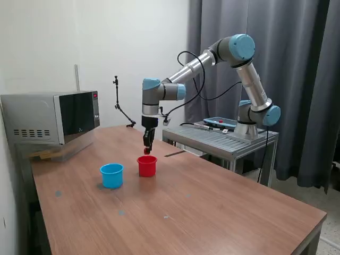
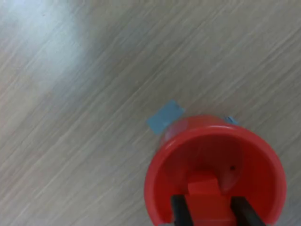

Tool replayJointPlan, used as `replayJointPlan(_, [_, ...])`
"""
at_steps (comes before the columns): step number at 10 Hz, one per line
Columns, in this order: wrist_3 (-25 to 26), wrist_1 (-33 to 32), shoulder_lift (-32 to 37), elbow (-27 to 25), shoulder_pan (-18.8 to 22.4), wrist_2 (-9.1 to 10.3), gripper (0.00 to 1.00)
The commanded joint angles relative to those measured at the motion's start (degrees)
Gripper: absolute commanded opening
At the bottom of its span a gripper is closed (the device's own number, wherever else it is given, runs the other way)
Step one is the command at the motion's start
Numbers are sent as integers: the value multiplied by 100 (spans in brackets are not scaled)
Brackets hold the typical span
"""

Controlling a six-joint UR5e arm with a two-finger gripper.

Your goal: Place red objects in the red bin, and blue objects in the blue bin.

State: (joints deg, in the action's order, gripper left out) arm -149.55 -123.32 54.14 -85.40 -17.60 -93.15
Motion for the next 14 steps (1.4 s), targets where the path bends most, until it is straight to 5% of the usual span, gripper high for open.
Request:
replayJointPlan(1, [-4,-17,-96,32,11,-1,0])
replayJointPlan(4, [-4,-8,-140,41,19,8,0])
replayJointPlan(5, [5,-8,-158,41,19,-1,100])
replayJointPlan(14, [-22,438,219,93,19,8,100])
